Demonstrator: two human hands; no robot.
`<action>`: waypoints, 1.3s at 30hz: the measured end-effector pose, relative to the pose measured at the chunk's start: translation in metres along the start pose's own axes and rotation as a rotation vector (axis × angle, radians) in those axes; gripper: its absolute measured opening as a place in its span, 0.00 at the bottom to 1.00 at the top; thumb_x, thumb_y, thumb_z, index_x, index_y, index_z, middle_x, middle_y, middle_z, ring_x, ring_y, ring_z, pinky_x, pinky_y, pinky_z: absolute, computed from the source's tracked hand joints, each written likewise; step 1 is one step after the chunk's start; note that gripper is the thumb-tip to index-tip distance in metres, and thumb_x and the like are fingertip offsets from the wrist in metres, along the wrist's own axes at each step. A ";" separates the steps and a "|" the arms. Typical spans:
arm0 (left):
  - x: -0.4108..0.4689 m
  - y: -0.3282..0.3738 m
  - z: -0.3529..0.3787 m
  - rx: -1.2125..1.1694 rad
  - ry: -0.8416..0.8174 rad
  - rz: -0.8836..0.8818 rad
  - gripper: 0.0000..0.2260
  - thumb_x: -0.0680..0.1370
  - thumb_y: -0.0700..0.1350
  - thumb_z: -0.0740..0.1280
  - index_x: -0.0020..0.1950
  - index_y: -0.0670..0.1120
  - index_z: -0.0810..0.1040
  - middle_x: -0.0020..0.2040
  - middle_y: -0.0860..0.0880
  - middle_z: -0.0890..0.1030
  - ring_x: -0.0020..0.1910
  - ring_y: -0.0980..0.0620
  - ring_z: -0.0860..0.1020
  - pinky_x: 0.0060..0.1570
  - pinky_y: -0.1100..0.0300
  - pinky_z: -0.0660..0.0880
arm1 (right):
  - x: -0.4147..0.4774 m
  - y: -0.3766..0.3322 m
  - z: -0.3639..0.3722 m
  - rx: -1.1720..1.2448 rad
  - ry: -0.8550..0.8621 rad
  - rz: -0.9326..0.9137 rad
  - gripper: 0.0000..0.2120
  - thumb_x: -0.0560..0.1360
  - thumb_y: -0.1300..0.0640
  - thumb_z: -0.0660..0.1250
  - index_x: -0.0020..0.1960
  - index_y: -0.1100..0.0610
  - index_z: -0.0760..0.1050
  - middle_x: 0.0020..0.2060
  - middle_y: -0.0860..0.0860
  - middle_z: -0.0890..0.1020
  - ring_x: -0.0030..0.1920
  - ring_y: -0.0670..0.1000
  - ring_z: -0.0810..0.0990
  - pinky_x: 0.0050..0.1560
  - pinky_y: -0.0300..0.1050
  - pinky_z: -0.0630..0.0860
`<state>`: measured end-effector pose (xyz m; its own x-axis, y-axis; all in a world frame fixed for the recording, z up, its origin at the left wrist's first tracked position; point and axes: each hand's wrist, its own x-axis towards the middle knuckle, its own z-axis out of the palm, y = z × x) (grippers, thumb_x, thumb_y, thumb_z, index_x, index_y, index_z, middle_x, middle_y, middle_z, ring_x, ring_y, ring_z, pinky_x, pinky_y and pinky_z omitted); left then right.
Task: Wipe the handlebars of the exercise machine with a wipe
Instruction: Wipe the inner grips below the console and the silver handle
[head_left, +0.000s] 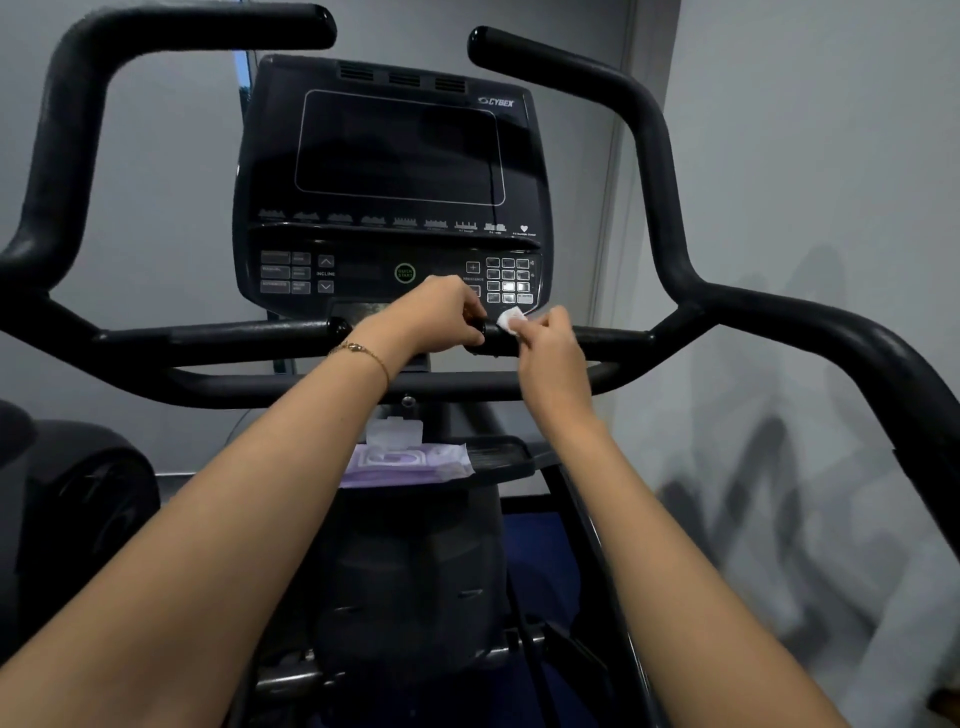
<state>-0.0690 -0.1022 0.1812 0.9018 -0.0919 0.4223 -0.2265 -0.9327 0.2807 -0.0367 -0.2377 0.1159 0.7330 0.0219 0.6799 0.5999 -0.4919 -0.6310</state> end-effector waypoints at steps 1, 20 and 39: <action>0.000 0.001 0.000 0.015 -0.001 0.001 0.16 0.73 0.44 0.71 0.61 0.44 0.78 0.55 0.47 0.80 0.52 0.52 0.77 0.52 0.62 0.72 | -0.001 0.004 -0.008 -0.021 0.015 0.009 0.12 0.80 0.58 0.57 0.55 0.63 0.75 0.37 0.43 0.69 0.36 0.36 0.72 0.40 0.27 0.68; 0.010 0.005 -0.009 0.061 -0.080 -0.032 0.12 0.71 0.46 0.73 0.54 0.45 0.81 0.48 0.48 0.81 0.47 0.49 0.80 0.50 0.56 0.77 | 0.003 0.008 -0.010 -0.049 0.018 -0.095 0.12 0.79 0.63 0.57 0.58 0.63 0.76 0.42 0.48 0.66 0.41 0.47 0.70 0.48 0.38 0.66; 0.007 -0.002 -0.007 -0.022 -0.072 -0.030 0.14 0.72 0.46 0.73 0.56 0.46 0.79 0.49 0.50 0.80 0.48 0.51 0.80 0.46 0.61 0.75 | 0.008 0.005 -0.009 -0.084 0.023 0.005 0.12 0.79 0.61 0.58 0.58 0.63 0.75 0.42 0.45 0.68 0.41 0.45 0.72 0.42 0.26 0.64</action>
<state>-0.0646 -0.0988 0.1895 0.9322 -0.0893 0.3507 -0.2060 -0.9276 0.3115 -0.0301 -0.2475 0.1214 0.7278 -0.0001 0.6858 0.5667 -0.5632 -0.6014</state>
